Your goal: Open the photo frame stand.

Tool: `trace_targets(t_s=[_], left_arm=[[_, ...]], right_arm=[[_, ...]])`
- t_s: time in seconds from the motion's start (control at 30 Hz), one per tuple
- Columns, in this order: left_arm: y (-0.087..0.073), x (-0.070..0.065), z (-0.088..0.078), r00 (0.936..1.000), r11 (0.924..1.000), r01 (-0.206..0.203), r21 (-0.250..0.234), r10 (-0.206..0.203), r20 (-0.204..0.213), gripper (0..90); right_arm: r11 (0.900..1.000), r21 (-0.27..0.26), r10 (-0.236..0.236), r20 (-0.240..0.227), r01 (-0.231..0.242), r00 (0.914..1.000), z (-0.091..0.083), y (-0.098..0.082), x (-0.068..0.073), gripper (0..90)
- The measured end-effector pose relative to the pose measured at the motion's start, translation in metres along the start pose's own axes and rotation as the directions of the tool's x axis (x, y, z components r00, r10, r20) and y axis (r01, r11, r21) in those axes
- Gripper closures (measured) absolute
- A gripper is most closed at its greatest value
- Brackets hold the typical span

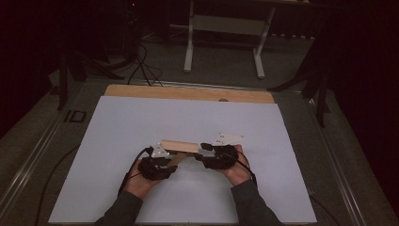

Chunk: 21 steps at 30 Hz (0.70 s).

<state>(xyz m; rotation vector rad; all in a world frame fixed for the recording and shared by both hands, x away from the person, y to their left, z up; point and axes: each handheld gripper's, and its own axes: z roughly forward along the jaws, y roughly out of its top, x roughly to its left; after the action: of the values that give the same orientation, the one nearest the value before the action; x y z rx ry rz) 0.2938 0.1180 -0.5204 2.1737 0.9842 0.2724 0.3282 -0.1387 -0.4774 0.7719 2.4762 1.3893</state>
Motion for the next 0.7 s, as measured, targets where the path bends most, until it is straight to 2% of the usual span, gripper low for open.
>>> trace_targets(t_s=[0.7], left_arm=[[-0.008,0.003,-0.015,0.9999,1.0,0.01,-0.002,-0.01,0.003,59.1]], right_arm=[[1.0,0.006,-0.007,-0.007,0.007,1.0,-0.005,-0.001,-0.003,45.9]])
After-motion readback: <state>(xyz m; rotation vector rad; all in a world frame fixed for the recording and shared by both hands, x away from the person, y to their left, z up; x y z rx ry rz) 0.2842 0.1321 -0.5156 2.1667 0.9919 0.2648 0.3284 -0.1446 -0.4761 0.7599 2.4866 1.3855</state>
